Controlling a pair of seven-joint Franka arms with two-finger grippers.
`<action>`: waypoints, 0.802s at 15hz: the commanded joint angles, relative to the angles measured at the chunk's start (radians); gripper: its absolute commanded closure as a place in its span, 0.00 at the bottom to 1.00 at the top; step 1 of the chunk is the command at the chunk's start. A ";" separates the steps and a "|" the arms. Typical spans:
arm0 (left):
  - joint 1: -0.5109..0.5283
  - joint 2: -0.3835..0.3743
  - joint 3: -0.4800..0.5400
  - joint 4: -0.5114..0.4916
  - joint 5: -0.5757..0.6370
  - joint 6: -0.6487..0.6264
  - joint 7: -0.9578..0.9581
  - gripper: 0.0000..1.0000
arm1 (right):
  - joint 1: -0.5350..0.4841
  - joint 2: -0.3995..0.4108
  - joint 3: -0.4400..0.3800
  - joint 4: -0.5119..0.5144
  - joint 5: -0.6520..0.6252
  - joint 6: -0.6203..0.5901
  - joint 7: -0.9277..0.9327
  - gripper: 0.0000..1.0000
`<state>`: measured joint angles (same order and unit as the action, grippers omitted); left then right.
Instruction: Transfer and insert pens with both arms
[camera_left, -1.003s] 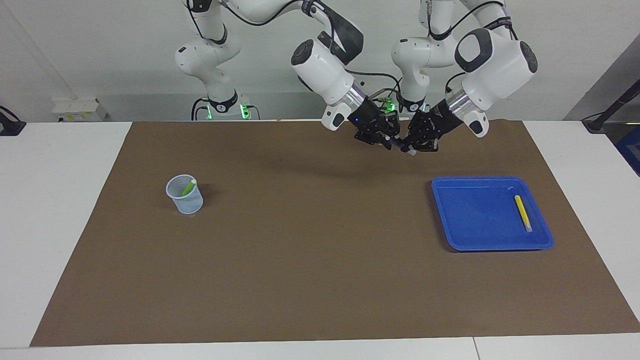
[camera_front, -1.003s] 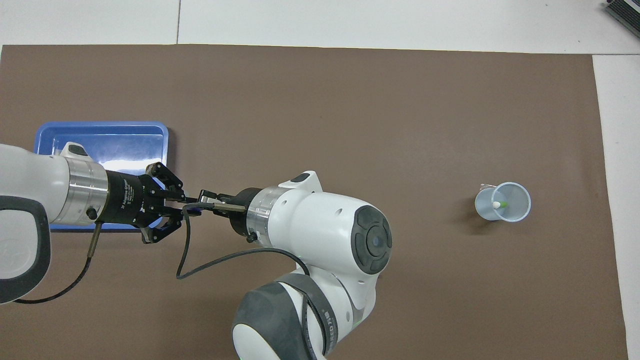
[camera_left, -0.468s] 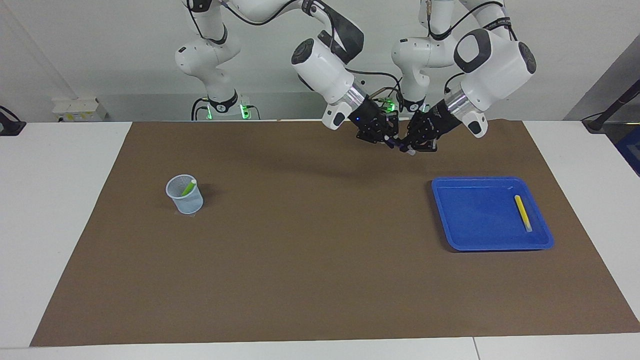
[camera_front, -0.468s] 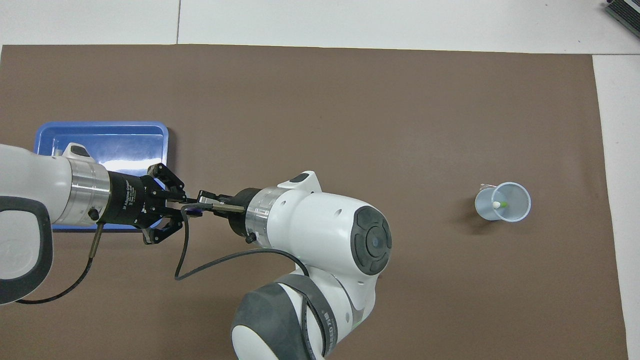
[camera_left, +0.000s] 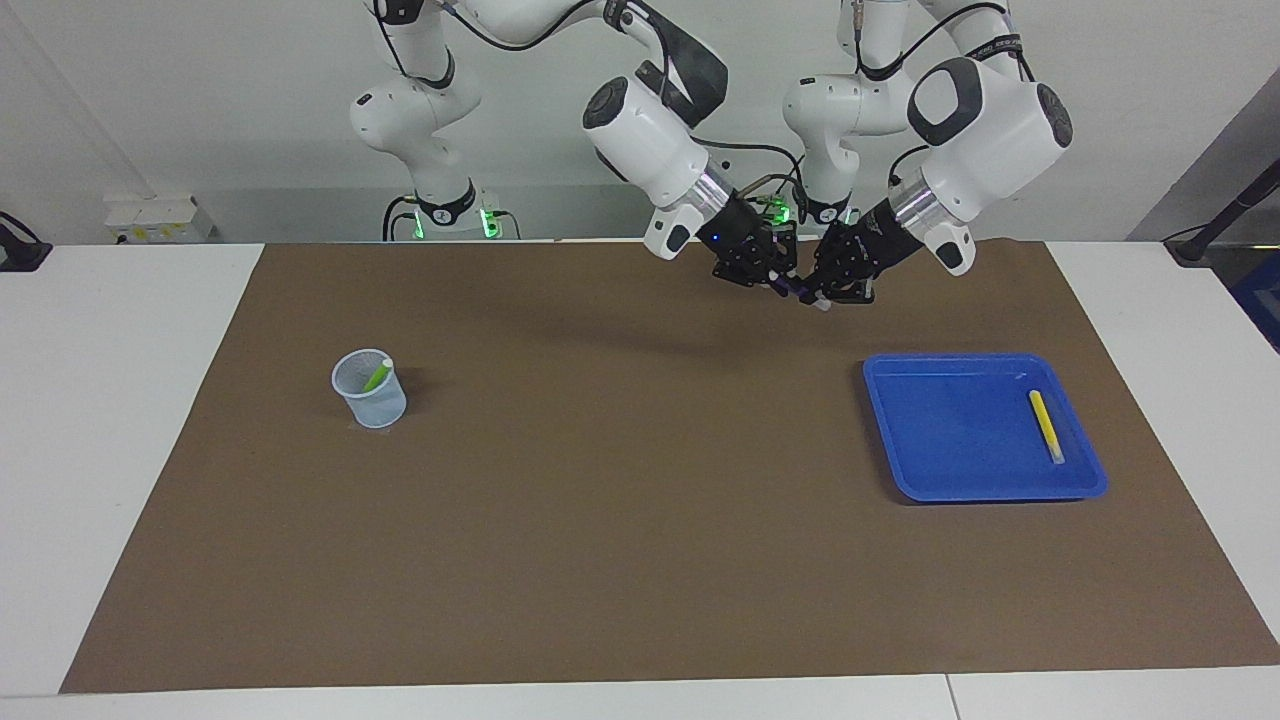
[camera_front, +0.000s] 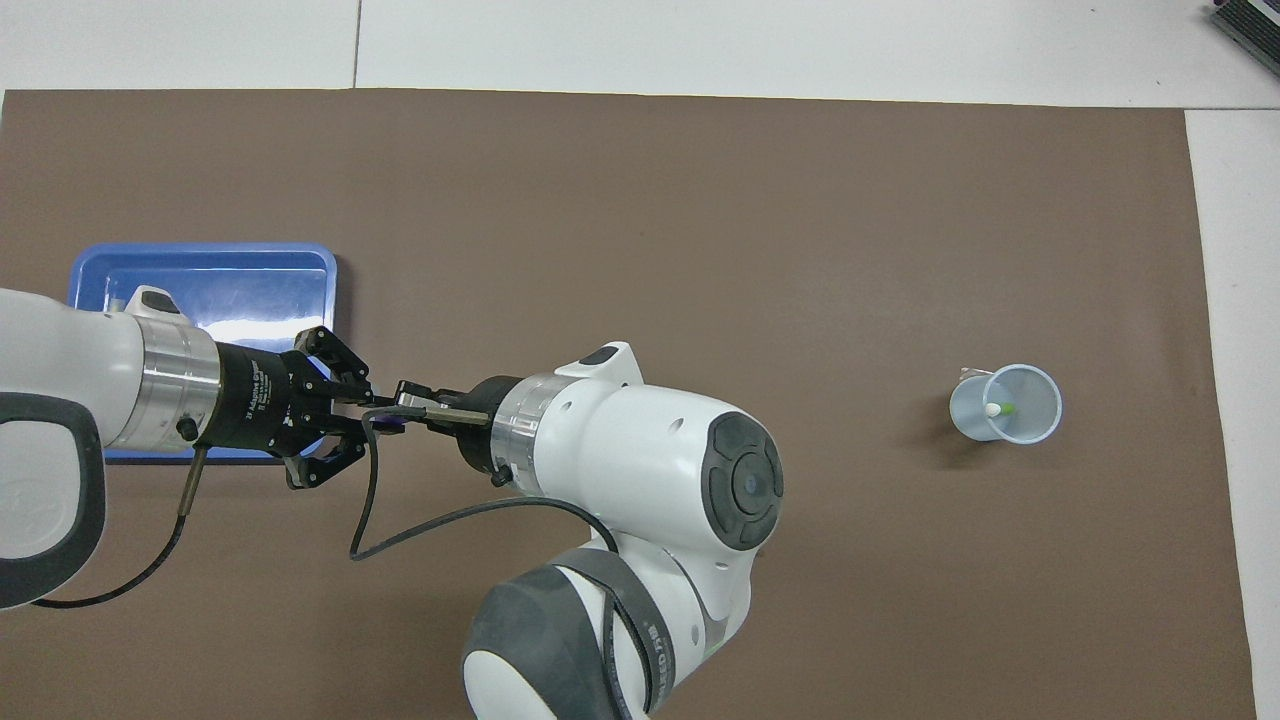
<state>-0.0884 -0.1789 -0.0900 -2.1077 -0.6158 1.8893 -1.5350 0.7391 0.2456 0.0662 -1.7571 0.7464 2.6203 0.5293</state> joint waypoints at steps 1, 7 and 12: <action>-0.016 -0.042 0.016 -0.031 -0.015 0.001 -0.007 0.60 | -0.017 -0.012 0.001 -0.016 -0.018 -0.020 -0.015 0.92; -0.016 -0.045 0.016 -0.035 -0.015 -0.002 -0.016 0.45 | -0.033 -0.022 0.000 -0.030 -0.019 -0.061 -0.053 0.92; 0.004 -0.057 0.019 -0.037 -0.001 -0.076 0.256 0.50 | -0.144 -0.035 0.000 -0.032 -0.139 -0.264 -0.219 0.92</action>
<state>-0.0880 -0.1941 -0.0856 -2.1104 -0.6151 1.8578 -1.4155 0.6351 0.2406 0.0595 -1.7653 0.6629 2.4186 0.3655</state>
